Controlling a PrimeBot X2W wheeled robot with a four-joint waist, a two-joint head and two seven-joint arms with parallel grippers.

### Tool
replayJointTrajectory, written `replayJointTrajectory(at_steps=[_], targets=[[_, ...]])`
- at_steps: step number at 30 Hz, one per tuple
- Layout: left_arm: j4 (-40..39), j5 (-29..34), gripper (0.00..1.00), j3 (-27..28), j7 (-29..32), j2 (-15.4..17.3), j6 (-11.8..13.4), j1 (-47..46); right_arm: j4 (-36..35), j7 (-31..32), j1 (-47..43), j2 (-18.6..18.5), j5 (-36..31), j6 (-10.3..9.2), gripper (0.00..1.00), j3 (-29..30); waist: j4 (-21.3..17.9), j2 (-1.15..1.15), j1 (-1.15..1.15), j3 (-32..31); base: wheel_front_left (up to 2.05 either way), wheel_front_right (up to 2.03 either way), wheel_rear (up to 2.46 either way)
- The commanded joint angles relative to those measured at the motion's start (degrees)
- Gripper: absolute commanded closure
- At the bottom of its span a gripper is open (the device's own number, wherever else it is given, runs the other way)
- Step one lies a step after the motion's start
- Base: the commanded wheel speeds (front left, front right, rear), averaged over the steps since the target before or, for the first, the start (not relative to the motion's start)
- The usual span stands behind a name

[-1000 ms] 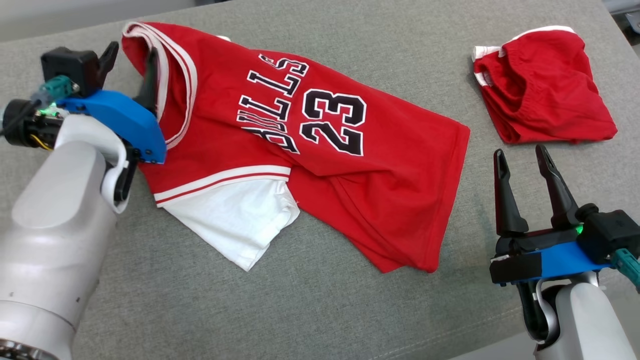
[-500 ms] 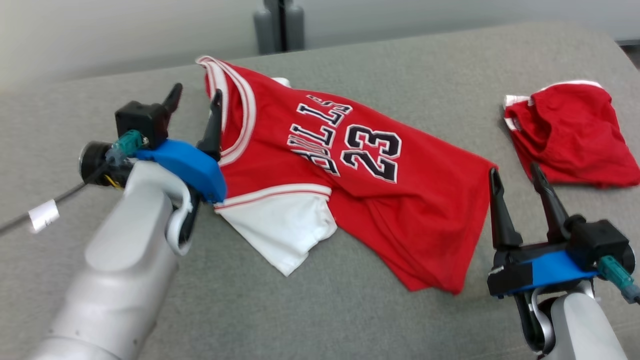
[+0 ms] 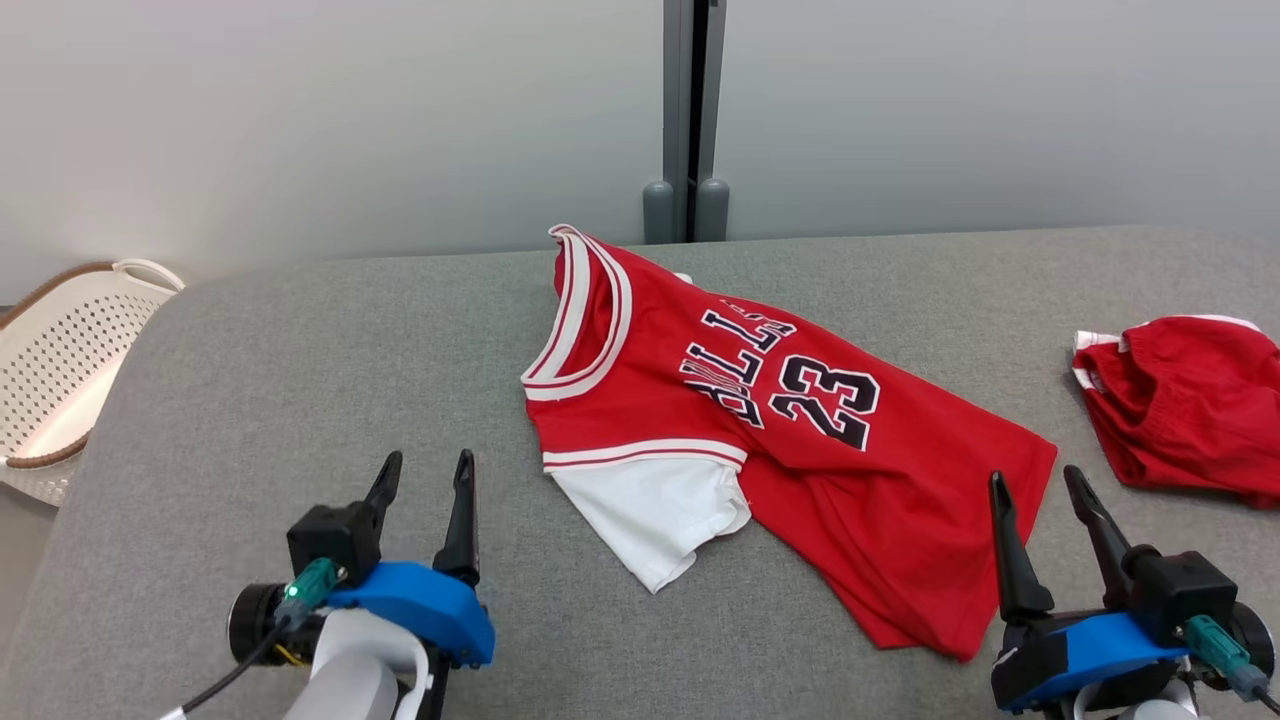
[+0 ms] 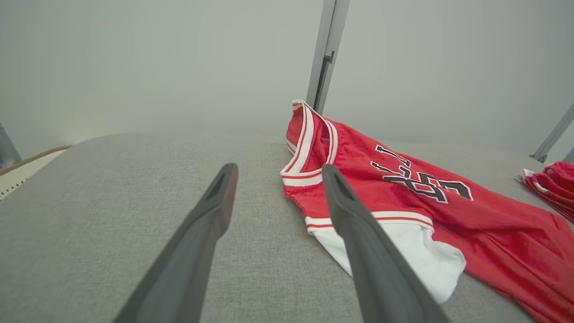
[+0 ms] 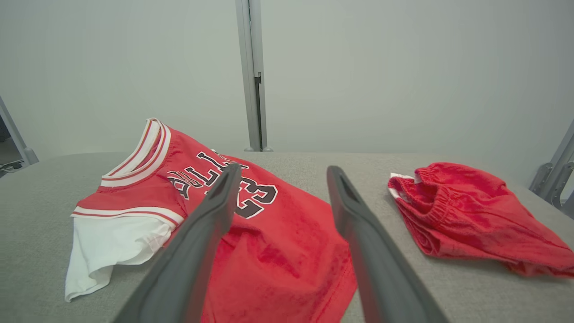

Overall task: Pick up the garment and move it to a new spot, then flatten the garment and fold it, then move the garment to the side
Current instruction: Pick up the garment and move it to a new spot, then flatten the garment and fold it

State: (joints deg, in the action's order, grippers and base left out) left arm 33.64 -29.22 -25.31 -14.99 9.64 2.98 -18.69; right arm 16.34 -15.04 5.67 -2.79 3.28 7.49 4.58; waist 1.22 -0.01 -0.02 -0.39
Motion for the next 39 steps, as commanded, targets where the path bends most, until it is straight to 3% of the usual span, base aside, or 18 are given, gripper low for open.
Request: replayJointTrajectory(at_steps=[1,13,39], targets=[[-2.05,0.89,0.0,1.25,-0.27,-0.24,0.59,2.53,-0.18,-0.2,-1.46,-0.2,0.81,0.01,0.0,-0.17,0.08,0.01,0.02,-0.46,0.0,0.0,0.0],[-12.19,5.55,0.0,7.12,-0.28,-0.71,2.25,13.53,1.04,-0.21,-2.64,-0.19,2.67,0.01,0.0,-3.45,-1.43,0.01,0.02,-1.87,0.0,0.0,0.0],[-11.1,7.23,0.0,7.53,-0.03,-1.52,0.51,14.12,3.08,-0.2,-0.42,-0.18,2.35,0.01,0.0,-3.28,-1.71,0.01,0.02,-0.51,0.0,0.0,0.0]])
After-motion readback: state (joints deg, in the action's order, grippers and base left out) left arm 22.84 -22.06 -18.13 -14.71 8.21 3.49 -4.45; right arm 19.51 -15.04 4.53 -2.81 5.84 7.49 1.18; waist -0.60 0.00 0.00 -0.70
